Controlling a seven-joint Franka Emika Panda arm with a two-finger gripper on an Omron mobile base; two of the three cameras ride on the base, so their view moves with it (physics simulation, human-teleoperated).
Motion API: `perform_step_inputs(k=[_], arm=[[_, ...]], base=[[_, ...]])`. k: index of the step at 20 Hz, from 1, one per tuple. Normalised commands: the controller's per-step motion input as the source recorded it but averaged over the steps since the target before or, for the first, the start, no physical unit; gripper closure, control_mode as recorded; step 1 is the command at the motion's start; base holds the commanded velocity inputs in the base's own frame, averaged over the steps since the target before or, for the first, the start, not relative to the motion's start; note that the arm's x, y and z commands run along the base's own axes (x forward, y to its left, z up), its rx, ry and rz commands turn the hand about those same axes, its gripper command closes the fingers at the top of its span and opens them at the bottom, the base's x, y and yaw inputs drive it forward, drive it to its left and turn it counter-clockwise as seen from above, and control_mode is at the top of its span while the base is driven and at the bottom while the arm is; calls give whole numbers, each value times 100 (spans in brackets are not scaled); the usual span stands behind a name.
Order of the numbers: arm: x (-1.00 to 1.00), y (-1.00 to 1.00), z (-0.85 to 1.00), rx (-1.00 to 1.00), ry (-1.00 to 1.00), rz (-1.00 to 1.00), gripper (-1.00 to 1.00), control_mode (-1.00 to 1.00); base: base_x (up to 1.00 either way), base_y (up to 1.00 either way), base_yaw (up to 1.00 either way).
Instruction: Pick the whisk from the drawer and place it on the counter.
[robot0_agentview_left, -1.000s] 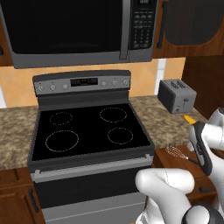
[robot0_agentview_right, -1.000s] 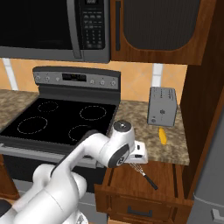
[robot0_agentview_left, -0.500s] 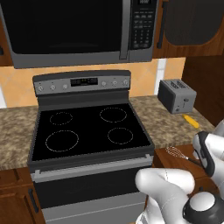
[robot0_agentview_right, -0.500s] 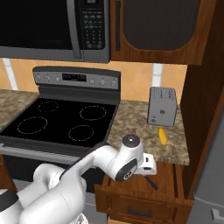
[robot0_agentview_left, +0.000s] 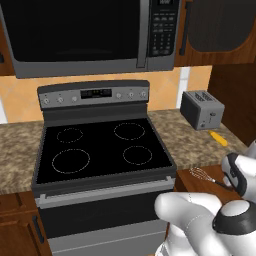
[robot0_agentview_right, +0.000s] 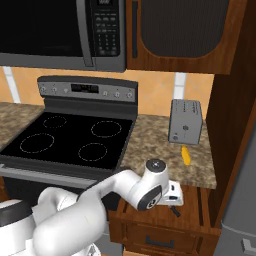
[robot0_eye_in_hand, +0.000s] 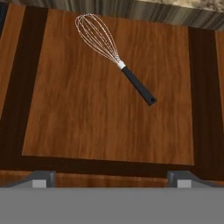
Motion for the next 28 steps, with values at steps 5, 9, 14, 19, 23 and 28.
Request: perform_step_inputs(k=[5,9,14,19,23,28], arm=[[-12,-3,-23,0,4,0,-100,-100],[-34,-5,-9,0,16,0,-100,-100],[-41,-16,-17,0,17,0,-100,-100],[-16,-9,-11,0,4,0,-100,-100],[18,-11,22,9,-5,0,-100,-100],[46,-7,26,5,-4,-2,-100,-100]], base=[[0,0,0],[0,0,0],[0,0,0],[0,0,0],[0,0,0],[0,0,0]])
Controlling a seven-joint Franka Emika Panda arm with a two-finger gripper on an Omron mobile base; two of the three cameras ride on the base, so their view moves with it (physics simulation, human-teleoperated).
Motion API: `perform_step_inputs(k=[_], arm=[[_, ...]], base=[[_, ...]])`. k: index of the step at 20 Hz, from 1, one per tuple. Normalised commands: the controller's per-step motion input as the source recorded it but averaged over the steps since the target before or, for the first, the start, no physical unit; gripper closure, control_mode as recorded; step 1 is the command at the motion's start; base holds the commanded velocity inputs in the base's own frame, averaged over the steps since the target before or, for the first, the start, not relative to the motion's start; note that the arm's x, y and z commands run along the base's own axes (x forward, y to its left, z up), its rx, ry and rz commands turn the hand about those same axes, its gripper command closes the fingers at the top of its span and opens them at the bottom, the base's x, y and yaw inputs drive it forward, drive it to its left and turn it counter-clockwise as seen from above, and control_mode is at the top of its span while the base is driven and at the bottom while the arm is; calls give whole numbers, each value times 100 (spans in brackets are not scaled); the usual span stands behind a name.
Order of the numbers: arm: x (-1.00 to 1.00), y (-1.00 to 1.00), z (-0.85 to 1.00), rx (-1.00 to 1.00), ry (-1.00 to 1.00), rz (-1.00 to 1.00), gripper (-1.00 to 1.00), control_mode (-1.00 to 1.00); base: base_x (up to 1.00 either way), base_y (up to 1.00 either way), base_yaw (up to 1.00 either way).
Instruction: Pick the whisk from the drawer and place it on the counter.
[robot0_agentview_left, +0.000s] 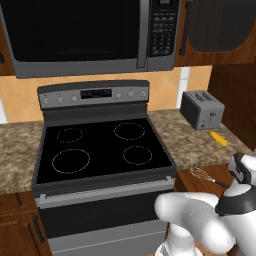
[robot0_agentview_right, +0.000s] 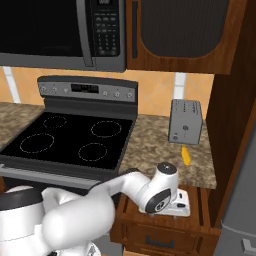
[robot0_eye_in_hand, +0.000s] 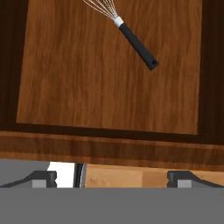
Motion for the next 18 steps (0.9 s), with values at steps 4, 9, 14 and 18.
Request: perform_step_inputs(k=[4,9,14,18], arm=[[53,0,-16,0,1,-1,-100,-100],[16,-5,-51,0,1,0,-100,-100],[0,-5,-41,0,4,0,-100,-100],[-21,-8,-16,0,9,0,-100,-100]], base=[[0,0,0],[0,0,0],[0,0,0],[0,0,0]])
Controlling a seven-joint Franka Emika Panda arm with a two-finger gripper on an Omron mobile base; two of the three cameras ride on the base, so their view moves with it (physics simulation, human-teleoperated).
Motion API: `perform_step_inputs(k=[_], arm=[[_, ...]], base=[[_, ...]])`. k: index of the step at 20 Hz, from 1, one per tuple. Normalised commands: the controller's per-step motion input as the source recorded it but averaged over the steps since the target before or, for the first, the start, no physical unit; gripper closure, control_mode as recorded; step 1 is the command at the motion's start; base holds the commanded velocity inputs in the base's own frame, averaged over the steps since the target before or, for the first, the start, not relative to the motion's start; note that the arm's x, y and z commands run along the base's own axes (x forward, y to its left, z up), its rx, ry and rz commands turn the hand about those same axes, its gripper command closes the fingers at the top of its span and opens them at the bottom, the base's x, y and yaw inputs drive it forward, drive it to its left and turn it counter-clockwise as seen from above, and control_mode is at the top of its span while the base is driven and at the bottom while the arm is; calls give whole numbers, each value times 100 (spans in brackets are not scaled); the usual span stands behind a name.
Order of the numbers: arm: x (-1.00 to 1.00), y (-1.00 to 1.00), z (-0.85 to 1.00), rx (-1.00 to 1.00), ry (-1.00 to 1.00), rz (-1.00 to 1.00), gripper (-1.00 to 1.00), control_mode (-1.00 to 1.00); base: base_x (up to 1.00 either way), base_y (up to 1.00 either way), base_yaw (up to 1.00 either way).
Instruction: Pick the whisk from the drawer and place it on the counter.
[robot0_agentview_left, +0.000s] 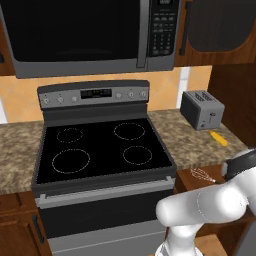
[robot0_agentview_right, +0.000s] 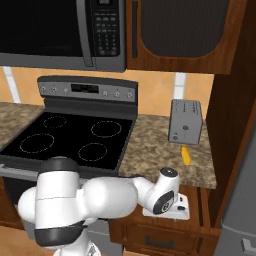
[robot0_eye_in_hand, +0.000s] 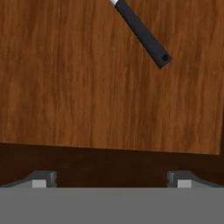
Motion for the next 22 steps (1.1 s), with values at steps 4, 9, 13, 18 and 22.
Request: perform_step_inputs(k=[4,9,13,18,22], arm=[[-77,-29,-12,0,8,0,-100,-100],[-80,-33,-8,0,5,0,-100,-100],[-35,-10,-1,0,5,0,-100,-100],[9,0,3,0,0,0,-100,-100],[49,16,66,2,0,0,-100,-100]], base=[[0,0,0],[0,0,0],[0,0,0],[0,0,0],[0,0,0]])
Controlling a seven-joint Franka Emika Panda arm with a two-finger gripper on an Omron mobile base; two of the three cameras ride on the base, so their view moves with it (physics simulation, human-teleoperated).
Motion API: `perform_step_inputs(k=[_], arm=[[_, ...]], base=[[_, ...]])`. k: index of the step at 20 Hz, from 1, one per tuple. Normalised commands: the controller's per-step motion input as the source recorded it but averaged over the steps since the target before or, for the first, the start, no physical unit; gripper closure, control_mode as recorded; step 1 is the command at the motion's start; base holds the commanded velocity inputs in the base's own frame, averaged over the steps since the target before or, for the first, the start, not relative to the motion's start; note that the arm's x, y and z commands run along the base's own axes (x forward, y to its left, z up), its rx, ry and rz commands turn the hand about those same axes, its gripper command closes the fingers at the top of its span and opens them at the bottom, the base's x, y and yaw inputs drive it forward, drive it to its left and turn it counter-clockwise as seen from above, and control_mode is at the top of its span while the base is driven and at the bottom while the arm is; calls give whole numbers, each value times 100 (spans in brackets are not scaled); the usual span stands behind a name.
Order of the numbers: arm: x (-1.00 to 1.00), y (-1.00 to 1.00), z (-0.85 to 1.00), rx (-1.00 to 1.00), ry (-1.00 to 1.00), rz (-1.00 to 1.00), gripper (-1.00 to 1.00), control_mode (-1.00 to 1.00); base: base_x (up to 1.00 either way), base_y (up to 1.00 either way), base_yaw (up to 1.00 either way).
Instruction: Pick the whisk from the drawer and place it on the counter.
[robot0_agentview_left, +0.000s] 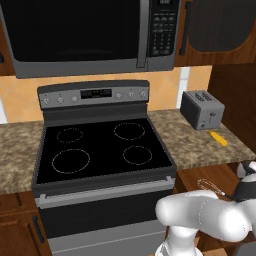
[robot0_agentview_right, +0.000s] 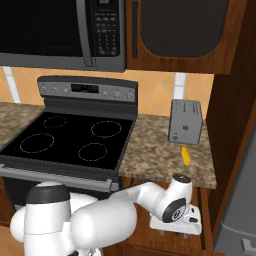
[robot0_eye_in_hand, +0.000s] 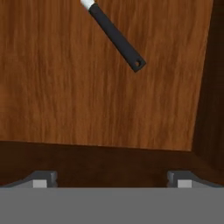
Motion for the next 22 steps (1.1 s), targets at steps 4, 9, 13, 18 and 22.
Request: perform_step_inputs(k=[4,9,13,18,22], arm=[[70,18,49,6,1,8,-100,-100],[39,21,-1,0,0,19,-100,-100],[32,0,-29,4,0,20,-100,-100],[37,-2,-49,13,-1,20,-100,-100],[40,-7,-36,10,-2,6,-100,-100]], base=[[0,0,0],[0,0,0],[0,0,0],[0,0,0],[0,0,0]])
